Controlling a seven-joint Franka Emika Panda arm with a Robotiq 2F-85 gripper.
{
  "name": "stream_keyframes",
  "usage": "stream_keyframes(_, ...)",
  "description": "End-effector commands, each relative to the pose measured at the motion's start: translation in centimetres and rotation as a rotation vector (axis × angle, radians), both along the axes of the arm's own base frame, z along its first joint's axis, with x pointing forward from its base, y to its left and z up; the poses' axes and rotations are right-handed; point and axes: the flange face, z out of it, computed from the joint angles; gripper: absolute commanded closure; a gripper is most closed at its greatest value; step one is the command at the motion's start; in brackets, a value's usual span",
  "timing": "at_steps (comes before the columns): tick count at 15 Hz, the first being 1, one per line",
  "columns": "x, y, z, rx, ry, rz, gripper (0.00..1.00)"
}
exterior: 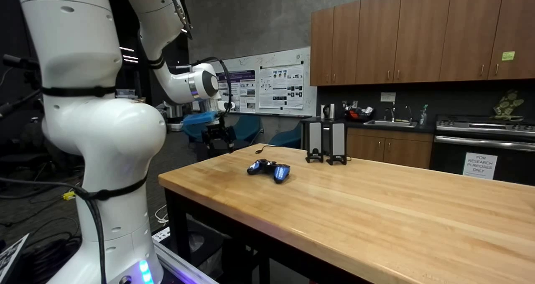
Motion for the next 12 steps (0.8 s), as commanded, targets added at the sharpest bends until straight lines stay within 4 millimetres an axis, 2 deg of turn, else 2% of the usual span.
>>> stream_keyframes(1, 3.7, 1.9, 1.5, 0.02, -0.105, -0.076, 0.0)
stream_keyframes(4, 7.2, 2.9, 2.7, 0.014, -0.147, -0.141, 0.0)
stream_keyframes(7, 11.1, 2.9, 4.0, 0.024, -0.182, -0.185, 0.0)
stream_keyframes(10, 14.8, 1.9, 4.9, 0.008, -0.19, -0.216, 0.0)
stream_keyframes(12, 17.2, 0.5, 5.3, -0.015, -0.187, -0.258, 0.0)
